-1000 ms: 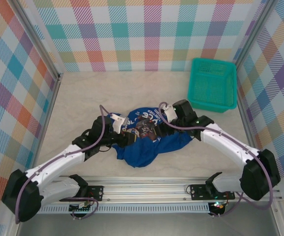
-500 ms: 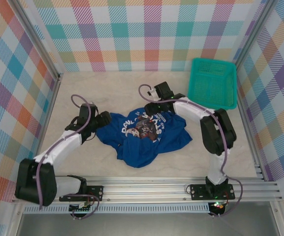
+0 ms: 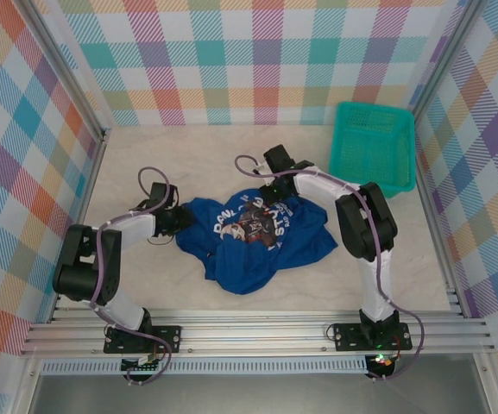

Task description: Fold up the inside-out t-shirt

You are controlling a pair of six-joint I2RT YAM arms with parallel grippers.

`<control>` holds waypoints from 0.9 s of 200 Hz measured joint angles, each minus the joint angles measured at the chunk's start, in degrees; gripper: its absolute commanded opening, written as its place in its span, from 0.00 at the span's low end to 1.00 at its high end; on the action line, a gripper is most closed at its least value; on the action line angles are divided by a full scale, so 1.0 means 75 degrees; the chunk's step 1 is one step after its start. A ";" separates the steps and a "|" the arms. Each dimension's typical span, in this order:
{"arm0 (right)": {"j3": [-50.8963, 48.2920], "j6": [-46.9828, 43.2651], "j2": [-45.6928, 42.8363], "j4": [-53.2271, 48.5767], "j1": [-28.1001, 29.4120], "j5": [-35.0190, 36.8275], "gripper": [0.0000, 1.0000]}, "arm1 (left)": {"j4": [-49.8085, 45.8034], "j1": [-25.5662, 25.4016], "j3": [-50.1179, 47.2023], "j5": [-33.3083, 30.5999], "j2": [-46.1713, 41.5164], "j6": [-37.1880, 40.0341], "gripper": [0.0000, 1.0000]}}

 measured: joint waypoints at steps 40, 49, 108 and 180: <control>-0.0790 0.0172 -0.1734 -0.0009 -0.0510 0.0256 0.00 | 0.0265 0.0000 0.0906 0.0641 0.0321 -0.0003 0.00; -0.0828 0.0239 -0.2226 0.0044 -0.0632 0.0291 0.00 | 0.0283 0.0000 0.1343 0.0746 0.0326 0.0009 0.00; -0.2194 0.0525 -0.6009 0.1113 -0.0962 0.0641 0.03 | 0.1151 -0.0044 0.2906 0.1559 -0.1533 0.0224 0.00; -0.7114 0.2687 -0.8524 0.1186 -0.0810 0.0396 0.45 | 0.1874 -0.1620 -0.1102 0.2532 -0.4695 0.0947 0.03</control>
